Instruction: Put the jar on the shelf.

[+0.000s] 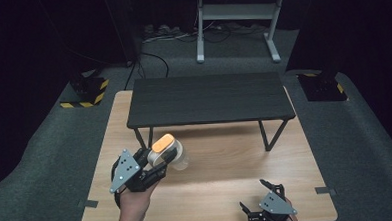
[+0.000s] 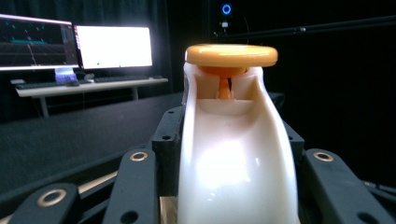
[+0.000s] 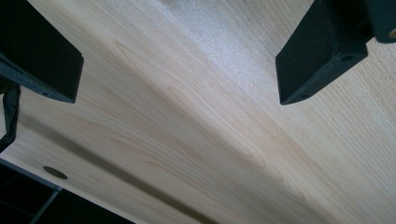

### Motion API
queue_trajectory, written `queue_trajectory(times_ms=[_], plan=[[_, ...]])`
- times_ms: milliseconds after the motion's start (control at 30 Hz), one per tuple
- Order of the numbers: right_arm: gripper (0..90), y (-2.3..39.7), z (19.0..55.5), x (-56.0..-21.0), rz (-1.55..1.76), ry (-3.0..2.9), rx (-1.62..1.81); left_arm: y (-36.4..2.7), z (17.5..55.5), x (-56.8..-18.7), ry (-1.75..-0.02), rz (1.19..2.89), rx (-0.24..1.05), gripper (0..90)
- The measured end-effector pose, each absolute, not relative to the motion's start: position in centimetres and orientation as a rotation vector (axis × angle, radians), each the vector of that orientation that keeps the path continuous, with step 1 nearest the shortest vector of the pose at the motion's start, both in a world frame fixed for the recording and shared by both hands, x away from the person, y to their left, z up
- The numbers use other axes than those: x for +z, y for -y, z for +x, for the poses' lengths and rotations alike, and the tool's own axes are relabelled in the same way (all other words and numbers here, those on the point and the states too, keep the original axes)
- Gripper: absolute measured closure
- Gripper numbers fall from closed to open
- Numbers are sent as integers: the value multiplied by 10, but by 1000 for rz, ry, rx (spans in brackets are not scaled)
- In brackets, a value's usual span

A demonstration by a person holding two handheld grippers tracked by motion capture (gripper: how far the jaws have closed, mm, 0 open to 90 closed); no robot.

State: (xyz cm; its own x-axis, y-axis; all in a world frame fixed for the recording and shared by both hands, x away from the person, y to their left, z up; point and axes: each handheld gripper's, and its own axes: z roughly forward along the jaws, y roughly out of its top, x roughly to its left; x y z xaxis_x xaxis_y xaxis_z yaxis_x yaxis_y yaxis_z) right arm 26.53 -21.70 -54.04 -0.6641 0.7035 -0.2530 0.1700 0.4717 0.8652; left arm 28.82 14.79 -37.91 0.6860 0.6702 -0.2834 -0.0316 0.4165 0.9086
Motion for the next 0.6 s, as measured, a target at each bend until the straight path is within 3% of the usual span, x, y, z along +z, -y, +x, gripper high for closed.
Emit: queue_trajectory(times_ms=[600], plan=[[3, 217, 265, -540, 724, -2120, 1157, -149, 294, -329, -654, 1032, 569, 565]])
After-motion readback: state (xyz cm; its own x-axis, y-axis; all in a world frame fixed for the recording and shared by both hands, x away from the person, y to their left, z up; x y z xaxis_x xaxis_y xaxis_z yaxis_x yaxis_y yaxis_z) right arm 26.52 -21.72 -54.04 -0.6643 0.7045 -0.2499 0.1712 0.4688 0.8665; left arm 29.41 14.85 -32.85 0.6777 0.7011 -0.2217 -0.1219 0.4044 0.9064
